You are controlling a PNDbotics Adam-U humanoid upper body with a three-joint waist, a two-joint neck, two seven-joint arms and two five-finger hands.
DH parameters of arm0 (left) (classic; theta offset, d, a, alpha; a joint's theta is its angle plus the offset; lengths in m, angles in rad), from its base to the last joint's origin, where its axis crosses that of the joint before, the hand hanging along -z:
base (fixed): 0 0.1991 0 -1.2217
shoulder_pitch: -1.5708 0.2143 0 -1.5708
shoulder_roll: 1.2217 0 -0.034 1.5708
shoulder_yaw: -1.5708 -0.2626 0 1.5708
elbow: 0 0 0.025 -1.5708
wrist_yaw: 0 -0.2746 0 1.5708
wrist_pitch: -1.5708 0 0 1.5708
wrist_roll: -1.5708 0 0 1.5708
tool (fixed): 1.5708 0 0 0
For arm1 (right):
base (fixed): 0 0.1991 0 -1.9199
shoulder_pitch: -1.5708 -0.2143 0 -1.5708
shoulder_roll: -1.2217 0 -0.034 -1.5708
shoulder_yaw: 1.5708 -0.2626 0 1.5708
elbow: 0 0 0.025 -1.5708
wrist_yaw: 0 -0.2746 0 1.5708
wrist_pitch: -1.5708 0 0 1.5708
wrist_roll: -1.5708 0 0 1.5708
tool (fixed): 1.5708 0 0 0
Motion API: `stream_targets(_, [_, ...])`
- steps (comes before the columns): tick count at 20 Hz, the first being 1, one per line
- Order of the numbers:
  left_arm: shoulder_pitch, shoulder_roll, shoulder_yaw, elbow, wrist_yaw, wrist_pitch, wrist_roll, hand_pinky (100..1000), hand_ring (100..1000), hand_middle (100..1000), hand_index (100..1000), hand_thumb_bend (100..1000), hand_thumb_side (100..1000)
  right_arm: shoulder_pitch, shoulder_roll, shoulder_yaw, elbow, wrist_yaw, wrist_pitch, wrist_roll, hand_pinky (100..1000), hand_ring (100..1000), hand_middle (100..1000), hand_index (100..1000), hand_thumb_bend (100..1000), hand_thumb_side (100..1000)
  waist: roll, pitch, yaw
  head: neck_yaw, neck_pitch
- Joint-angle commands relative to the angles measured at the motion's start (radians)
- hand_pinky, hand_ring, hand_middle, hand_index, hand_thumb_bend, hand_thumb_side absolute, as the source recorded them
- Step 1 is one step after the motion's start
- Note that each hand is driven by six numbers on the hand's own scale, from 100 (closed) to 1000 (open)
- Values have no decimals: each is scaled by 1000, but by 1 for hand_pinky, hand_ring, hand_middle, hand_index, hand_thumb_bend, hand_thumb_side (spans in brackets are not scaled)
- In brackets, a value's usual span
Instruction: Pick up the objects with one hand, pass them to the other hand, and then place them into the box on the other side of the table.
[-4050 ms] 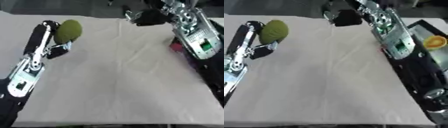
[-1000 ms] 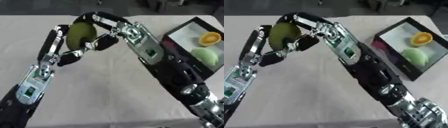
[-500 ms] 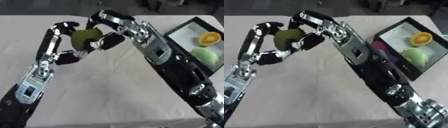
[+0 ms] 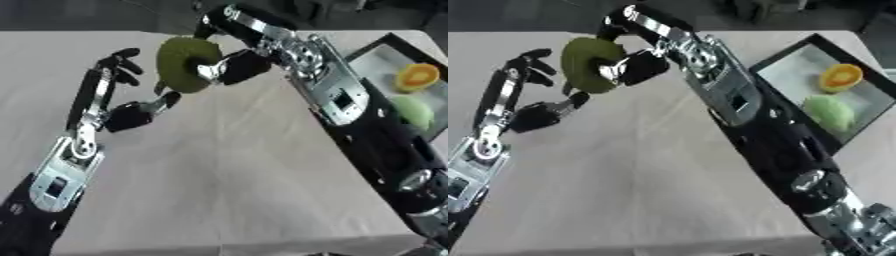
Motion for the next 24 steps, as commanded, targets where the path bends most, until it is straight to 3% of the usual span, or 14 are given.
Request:
stream_targets(1, [0,40,22,-21,15,3,11,720,562,580,855,695,481,-6,-51,-46,-39,-21,6,-35,966,773,549,538,168,100,5,-20,-2,-2,-3])
stream_targets(12, [41,119,68,-52,44,17,60,712,552,564,820,663,478,82,-235,-195,-50,-58,32,-180,966,774,549,539,162,100,9,-23,-11,-51,-10])
stream_targets(18, [62,141,99,-68,73,21,85,715,550,563,822,643,478,135,-326,-258,-7,-51,40,-244,964,773,548,538,174,100,15,-21,-16,-74,-22])
stream_targets(19, [66,143,105,-71,77,22,91,716,550,563,822,640,477,142,-339,-270,4,-48,41,-257,963,773,549,538,105,100,17,-21,-17,-81,-24])
stream_targets(20, [69,147,109,-74,80,22,96,715,550,563,823,639,476,147,-349,-280,14,-45,42,-269,962,772,547,538,181,100,18,-21,-17,-87,-26])
stream_targets(24, [82,162,126,-86,93,24,117,715,549,562,824,637,474,172,-389,-318,69,-20,45,-304,961,773,547,539,195,100,20,-21,-19,-107,-27])
